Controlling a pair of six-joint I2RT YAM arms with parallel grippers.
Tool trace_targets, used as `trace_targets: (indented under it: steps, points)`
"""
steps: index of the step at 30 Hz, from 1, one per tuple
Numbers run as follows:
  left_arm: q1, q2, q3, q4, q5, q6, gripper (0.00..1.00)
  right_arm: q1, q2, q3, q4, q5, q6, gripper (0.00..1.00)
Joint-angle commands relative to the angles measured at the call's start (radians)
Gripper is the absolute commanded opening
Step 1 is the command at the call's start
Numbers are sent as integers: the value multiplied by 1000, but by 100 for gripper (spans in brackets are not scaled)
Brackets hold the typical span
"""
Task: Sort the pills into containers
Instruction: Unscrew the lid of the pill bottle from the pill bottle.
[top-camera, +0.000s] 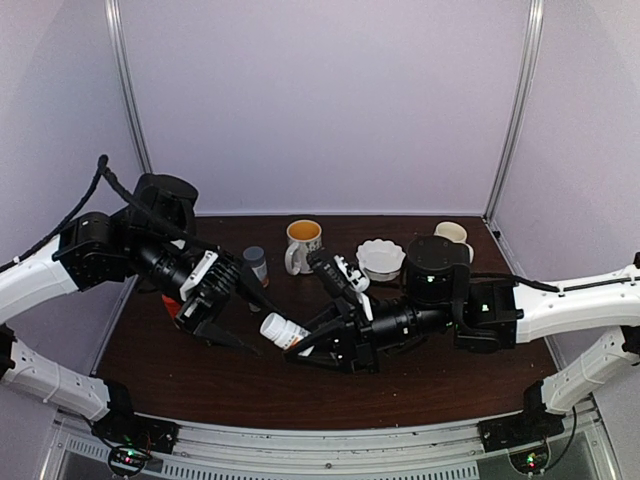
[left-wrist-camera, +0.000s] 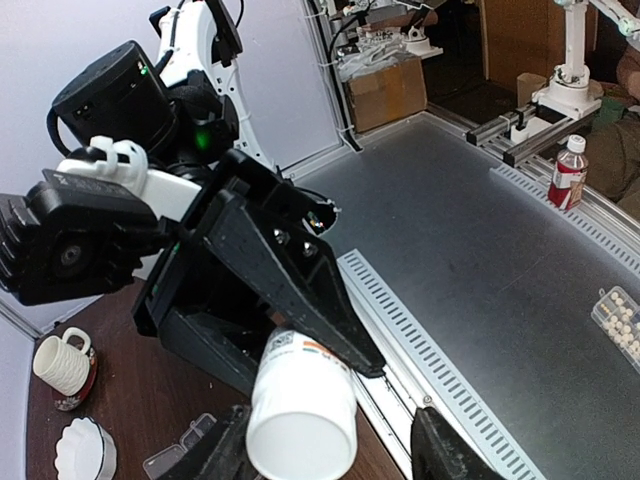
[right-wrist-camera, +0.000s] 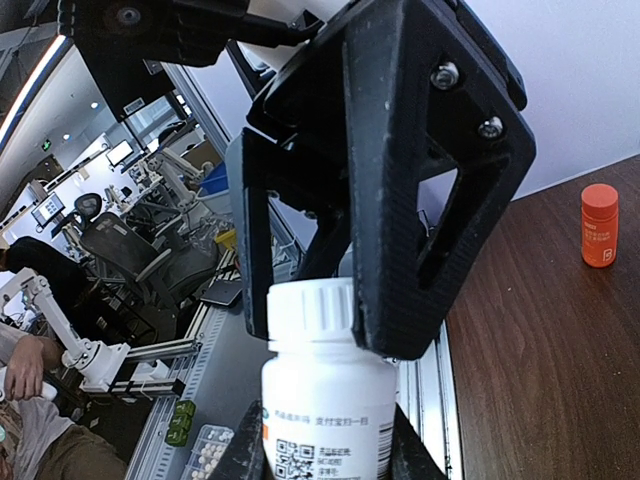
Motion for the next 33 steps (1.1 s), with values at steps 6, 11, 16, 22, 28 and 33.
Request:
trace_targets:
  steps: [6,11,16,22,28,33]
  points:
    - [-7,14,49,-8,-6,-11,58,-6,7,25,26,-14,16,6]
    - [-6,6,43,-7,0,-5,50,-6,0,20,21,-9,15,6]
    - [-7,5,37,-7,-6,2,38,-7,6,27,21,-5,15,6]
    - [-6,-1,40,-8,-33,0,27,-7,9,38,14,2,12,6]
    - [-7,11,63,0,-43,-106,10,4,-20,59,-95,103,-69,3]
    - [-6,24,63,51,-21,-261,11,37,-41,92,-200,210,-150,3]
